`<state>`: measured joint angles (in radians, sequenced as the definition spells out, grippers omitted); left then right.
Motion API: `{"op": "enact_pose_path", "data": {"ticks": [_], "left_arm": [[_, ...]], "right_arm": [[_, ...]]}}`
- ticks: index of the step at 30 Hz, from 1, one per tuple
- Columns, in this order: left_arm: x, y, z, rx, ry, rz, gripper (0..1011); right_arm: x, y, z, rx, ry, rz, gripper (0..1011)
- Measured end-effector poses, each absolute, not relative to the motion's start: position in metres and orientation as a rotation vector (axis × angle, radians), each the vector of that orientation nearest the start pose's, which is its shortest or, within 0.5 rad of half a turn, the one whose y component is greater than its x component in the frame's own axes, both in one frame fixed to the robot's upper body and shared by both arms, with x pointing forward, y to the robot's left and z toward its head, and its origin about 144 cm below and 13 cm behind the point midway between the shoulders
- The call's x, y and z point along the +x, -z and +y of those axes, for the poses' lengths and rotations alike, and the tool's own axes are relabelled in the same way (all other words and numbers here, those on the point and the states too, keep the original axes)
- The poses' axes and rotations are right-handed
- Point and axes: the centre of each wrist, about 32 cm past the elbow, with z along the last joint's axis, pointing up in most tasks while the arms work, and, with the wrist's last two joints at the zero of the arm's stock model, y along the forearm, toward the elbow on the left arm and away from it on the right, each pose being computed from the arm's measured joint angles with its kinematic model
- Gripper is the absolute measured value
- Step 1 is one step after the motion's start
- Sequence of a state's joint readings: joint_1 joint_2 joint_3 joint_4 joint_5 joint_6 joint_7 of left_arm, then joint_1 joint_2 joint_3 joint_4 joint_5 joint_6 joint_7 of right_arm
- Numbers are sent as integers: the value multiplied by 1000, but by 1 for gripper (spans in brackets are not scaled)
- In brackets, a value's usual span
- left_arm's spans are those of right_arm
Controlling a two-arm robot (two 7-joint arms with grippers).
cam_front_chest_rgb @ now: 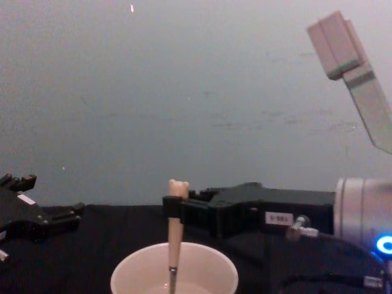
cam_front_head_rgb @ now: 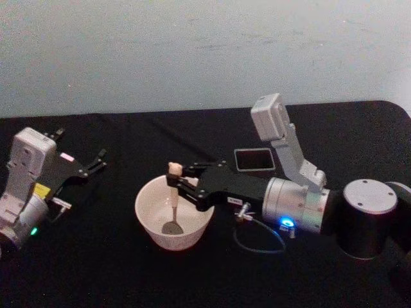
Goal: Pick up the stirring spoon with one hand, stir inside the cup, then place it back in its original position.
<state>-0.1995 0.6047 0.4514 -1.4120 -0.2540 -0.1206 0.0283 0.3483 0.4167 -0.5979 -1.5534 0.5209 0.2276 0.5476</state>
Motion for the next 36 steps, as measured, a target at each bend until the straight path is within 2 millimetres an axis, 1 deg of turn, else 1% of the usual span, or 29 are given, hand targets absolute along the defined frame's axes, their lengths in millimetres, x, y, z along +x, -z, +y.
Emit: {"op": "enact_pose_path", "data": {"ticks": [8,14,20,27,36], "left_arm": [[489,-1140,310,304,-1248,-285,1001],[489,-1140,310,304,-1248,-285,1001],[489,-1140,310,304,-1248,-285,1001],[489,-1140,310,304,-1248,-285,1001],[489,-1140,310,304,-1248,-285,1001]], "right_arm": [[514,-1200,-165,-123,500,121,212],[530,-1200,-153,-123,555,120,212],[541,-1198,-150,-123,606,116,211],[548,-1199,-157,-123,652,97,211],[540,-1203,-186,-133,657,56,211]]}}
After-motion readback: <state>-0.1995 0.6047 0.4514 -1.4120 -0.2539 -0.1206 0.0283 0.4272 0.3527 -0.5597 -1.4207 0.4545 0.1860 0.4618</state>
